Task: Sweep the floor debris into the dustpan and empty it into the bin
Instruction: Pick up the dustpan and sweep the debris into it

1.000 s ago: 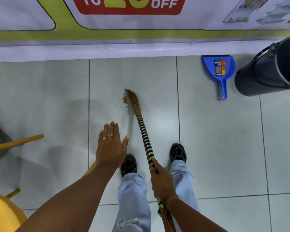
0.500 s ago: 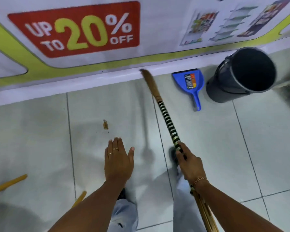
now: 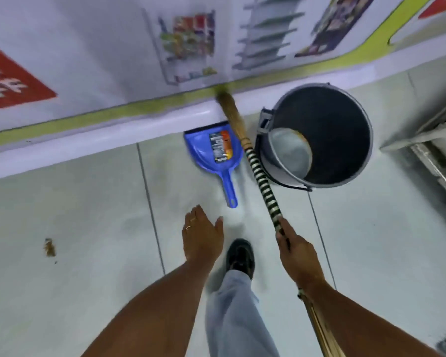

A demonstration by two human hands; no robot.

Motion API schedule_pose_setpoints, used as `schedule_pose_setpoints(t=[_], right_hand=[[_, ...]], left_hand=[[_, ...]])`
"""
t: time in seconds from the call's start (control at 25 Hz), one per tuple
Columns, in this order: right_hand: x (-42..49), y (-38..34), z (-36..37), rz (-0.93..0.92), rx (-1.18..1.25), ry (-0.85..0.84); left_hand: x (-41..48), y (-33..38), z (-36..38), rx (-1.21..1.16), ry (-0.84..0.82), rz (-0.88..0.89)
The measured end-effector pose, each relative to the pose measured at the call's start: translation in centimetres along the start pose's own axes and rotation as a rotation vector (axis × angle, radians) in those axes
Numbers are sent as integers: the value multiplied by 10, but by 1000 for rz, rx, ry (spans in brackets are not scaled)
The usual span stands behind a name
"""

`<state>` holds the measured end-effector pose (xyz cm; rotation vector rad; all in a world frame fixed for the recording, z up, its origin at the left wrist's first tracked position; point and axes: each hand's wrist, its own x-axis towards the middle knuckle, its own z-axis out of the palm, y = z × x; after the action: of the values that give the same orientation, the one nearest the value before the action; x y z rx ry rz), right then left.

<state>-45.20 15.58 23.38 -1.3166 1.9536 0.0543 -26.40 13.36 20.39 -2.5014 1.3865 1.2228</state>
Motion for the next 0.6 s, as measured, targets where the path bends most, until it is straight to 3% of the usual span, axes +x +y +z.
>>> schedule_pose_setpoints(t=[0.24, 0.44, 0.6], right_hand=[[58, 70, 57, 6, 101, -71], [97, 93, 111, 116, 209, -156], [118, 98, 123, 124, 239, -125]], left_hand=[[103, 55, 106, -59, -80, -181], [184, 61, 156, -194, 11, -369], [215, 53, 168, -240, 42, -398]])
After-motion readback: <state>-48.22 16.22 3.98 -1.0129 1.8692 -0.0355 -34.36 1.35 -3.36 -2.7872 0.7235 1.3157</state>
